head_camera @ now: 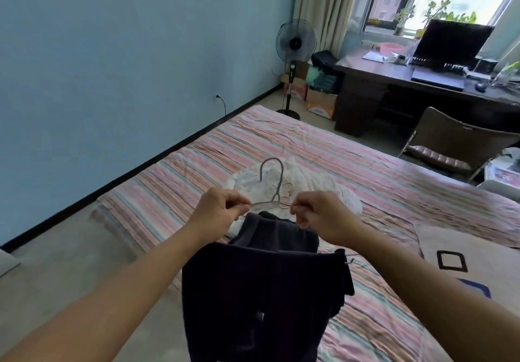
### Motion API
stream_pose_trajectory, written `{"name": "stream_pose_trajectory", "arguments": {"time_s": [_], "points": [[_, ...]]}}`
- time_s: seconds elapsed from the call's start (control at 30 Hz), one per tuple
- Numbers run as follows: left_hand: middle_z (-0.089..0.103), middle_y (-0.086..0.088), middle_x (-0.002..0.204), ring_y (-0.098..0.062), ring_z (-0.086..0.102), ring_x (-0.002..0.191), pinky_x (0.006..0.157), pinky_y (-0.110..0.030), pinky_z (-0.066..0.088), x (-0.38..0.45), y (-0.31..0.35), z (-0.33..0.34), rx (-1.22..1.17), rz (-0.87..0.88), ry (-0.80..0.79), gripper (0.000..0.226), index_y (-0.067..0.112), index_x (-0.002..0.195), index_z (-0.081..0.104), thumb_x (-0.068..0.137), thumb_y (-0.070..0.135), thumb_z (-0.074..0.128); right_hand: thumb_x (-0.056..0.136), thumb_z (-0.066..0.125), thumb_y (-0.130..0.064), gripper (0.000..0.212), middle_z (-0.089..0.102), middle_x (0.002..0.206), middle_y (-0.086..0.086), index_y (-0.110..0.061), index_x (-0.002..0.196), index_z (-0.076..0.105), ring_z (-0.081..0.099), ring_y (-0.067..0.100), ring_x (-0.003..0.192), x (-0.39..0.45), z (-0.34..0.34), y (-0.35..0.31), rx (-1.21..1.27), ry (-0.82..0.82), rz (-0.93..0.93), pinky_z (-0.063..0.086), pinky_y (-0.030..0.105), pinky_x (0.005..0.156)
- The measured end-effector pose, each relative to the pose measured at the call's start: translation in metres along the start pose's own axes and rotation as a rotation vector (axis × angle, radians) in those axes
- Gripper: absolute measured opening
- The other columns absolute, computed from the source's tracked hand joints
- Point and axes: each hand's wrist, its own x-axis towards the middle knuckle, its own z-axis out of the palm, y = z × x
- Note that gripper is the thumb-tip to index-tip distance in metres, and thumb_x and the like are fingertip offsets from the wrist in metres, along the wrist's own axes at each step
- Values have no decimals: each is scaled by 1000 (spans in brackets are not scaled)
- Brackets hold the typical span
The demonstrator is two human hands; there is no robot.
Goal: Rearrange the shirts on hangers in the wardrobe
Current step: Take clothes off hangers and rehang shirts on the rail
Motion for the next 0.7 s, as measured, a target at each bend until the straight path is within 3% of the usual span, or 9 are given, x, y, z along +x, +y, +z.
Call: {"name": "stream_pose_trajectory", "arguments": {"time_s": [0.1,0.17,0.33,0.5,0.57,0.7], "points": [[70,11,73,0,65,69,70,-15,49,45,-25,34,35,-83,-32,7,16,87,77,86,10,74,96,45,1,20,65,75,14,-2,84,60,64,28,70,38,15,48,-1,-53,51,52,32,68],[71,4,79,-8,66,77,74,-19,50,77,-44,57,58,-133,-59,7,17,86,76,87,11,72,94,42,3,19,64,77,16,1,83,57,62,32,72,64,26,81,0,-74,85,51,33,67],[65,16,74,4,60,72,63,-2,40,152,-100,110,115,-202,-113,25,32,74,68,88,11,71,93,42,1,19,60,73,8,-2,81,57,57,27,67,126,50,161,-6,-112,144,42,22,59],[68,3,101,-15,62,95,89,-32,50,218,-161,161,273,-240,-207,13,19,99,72,95,14,61,91,40,6,20,51,69,-1,-1,78,54,45,18,61,187,76,234,18,-145,163,36,20,55],[68,1,102,-18,62,97,88,-34,50,241,-184,179,313,-233,-211,14,18,99,72,95,15,60,94,40,3,24,54,69,2,-7,76,53,46,19,60,210,87,264,22,-155,188,37,24,54],[67,-4,104,-22,59,102,91,-38,50,289,-223,216,393,-253,-154,18,22,101,74,93,13,61,97,42,-3,27,61,72,4,-14,78,57,59,28,69,257,105,319,17,-120,265,48,38,68]]}}
